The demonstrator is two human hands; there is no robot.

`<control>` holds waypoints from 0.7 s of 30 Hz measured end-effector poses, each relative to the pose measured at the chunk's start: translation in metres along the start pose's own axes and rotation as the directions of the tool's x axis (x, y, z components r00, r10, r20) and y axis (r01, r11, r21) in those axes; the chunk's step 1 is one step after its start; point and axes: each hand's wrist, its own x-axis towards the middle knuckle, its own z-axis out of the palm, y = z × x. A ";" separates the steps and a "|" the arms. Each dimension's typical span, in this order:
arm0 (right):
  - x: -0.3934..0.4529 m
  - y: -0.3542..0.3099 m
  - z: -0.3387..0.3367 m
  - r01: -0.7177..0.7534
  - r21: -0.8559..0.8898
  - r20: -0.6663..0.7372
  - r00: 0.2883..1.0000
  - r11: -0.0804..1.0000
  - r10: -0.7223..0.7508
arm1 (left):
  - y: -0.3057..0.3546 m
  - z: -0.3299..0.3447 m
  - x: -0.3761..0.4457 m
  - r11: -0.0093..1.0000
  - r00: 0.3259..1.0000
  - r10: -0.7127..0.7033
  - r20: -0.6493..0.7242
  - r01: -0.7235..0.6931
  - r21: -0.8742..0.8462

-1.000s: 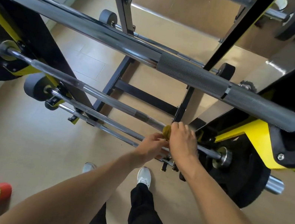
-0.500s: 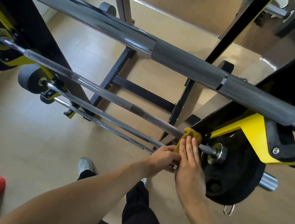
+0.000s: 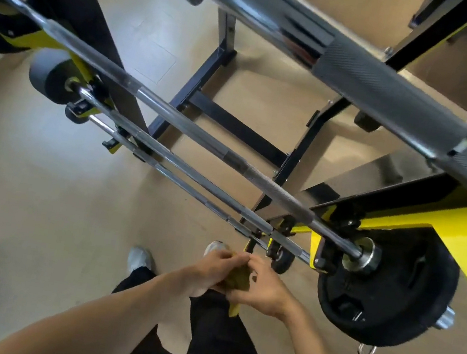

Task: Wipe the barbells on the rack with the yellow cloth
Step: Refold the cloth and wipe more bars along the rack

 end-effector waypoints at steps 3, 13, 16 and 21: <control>0.026 0.019 0.000 -0.113 0.460 -0.035 0.989 0.881 0.145 | -0.011 -0.017 0.008 1.000 1.000 0.008 0.030 -0.009 0.012; 0.089 0.065 0.015 -0.053 0.794 -0.094 0.974 0.606 0.208 | -0.016 -0.049 0.070 0.946 0.988 0.154 -0.016 -0.143 0.290; 0.096 0.074 0.014 0.039 0.819 -0.216 0.945 0.572 0.246 | -0.022 -0.051 0.086 0.942 0.988 0.153 -0.029 -0.137 0.306; 0.101 0.080 -0.002 0.160 0.528 -0.624 0.740 0.834 0.253 | -0.028 -0.043 0.105 0.845 0.955 0.282 0.090 -0.292 0.448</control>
